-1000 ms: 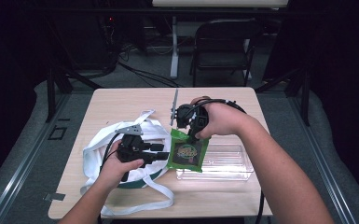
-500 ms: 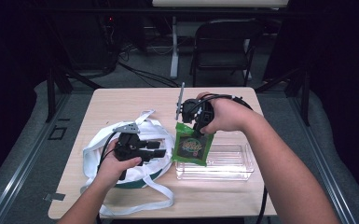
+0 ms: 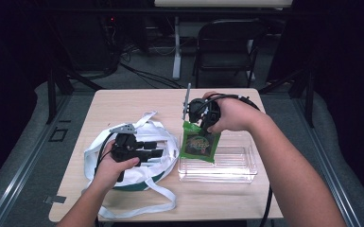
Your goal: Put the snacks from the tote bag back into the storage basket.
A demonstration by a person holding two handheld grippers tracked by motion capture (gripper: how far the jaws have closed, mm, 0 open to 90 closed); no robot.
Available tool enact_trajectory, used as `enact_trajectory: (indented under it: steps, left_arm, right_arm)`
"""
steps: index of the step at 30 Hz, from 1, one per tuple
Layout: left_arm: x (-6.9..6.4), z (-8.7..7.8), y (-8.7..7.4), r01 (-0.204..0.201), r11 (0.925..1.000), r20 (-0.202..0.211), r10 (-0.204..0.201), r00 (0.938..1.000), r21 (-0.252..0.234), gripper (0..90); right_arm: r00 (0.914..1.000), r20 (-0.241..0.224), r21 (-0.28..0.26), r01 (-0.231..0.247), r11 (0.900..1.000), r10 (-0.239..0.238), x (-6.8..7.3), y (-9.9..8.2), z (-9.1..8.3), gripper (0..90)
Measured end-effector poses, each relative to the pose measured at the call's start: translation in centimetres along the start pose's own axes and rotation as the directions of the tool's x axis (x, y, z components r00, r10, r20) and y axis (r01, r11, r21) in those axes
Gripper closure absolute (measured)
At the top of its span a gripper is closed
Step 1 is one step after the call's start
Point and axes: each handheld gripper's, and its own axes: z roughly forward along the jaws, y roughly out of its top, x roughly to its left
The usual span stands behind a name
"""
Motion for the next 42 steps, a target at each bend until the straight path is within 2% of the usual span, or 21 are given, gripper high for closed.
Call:
enact_trajectory:
  steps: [10,17,25,28,34,38,42]
  left_arm:
    - [0.6,-0.6,-0.3,0.024,0.9997,-0.017,-0.024,0.9996,-0.006,48.6]
    - [0.8,-0.8,-0.4,0.030,0.9995,-0.021,-0.031,0.9993,-0.009,48.6]
    - [0.9,-0.7,-0.4,0.030,0.9995,-0.023,-0.030,0.9993,-0.005,48.5]
    - [0.9,-0.7,-0.5,0.032,0.9995,-0.024,-0.032,0.9992,-0.001,48.4]
    - [1.0,-0.7,-0.5,0.035,0.9994,-0.026,-0.035,0.9991,-0.003,48.3]
    - [1.0,-0.8,-0.5,0.036,0.9993,-0.027,-0.036,0.9990,-0.002,48.3]
    - [1.1,-0.8,-0.5,0.036,0.9993,-0.026,-0.036,0.9990,0.001,48.0]
  right_arm:
    - [0.9997,0.017,0.035,0.015,0.9993,-0.015,-0.4,0.2,0.8,76.2]
    - [0.9989,0.042,0.052,0.019,0.9985,-0.022,-0.6,0.1,1.3,76.2]
    - [0.9982,0.057,0.047,0.014,0.9988,-0.017,-0.9,0.0,2.0,76.1]
    - [0.9978,0.064,0.069,0.014,0.9975,-0.019,-1.0,0.1,2.5,76.0]
    - [0.9973,0.068,0.062,0.024,0.9978,-0.028,-1.1,0.1,3.1,76.0]
    - [0.9957,0.082,0.080,0.035,0.9962,-0.042,-1.2,0.1,3.5,76.0]
    - [0.9960,0.082,0.062,0.032,0.9976,-0.037,-1.3,0.1,3.9,75.9]
